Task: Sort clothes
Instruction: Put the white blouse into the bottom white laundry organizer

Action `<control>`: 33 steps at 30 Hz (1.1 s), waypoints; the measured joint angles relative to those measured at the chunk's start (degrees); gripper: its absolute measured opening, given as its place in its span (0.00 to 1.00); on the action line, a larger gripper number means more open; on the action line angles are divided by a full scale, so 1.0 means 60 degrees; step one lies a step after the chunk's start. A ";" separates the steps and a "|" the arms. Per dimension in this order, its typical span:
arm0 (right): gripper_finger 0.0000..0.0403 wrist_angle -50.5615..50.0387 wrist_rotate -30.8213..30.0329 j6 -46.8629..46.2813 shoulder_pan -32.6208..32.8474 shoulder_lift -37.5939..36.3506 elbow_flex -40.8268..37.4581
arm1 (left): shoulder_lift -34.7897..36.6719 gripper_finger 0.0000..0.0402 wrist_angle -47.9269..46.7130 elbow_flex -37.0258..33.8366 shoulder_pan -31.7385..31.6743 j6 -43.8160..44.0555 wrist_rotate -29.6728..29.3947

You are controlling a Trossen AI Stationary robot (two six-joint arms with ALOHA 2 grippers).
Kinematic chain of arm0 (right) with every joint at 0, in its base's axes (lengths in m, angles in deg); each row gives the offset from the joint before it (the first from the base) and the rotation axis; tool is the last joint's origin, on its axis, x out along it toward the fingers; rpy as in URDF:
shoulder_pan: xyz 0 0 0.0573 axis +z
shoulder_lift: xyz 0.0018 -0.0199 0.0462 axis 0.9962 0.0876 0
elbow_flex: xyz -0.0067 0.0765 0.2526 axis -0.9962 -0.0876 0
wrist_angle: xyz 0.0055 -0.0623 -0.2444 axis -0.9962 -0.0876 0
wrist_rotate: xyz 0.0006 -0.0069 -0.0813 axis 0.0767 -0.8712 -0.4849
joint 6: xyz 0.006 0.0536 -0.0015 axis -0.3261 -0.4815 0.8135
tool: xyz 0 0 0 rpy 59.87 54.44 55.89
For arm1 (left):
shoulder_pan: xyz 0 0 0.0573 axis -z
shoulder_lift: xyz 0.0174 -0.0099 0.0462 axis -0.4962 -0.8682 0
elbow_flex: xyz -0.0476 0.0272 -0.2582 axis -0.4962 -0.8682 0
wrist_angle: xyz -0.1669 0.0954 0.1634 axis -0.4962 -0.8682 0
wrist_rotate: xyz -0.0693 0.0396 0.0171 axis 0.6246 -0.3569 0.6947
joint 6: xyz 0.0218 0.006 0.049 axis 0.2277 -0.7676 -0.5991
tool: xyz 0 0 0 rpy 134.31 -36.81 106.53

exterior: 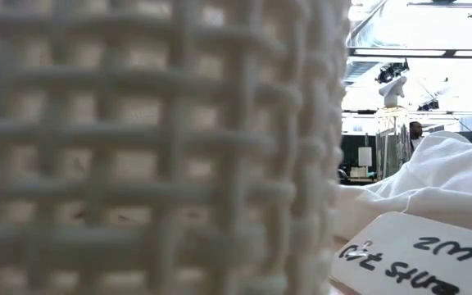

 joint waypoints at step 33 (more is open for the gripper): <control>0.01 0.4406 0.4493 0.1839 0.2542 0.1906 0.0225 | -0.0007 0.62 -0.0029 0.0004 0.0000 -0.0004 -0.0269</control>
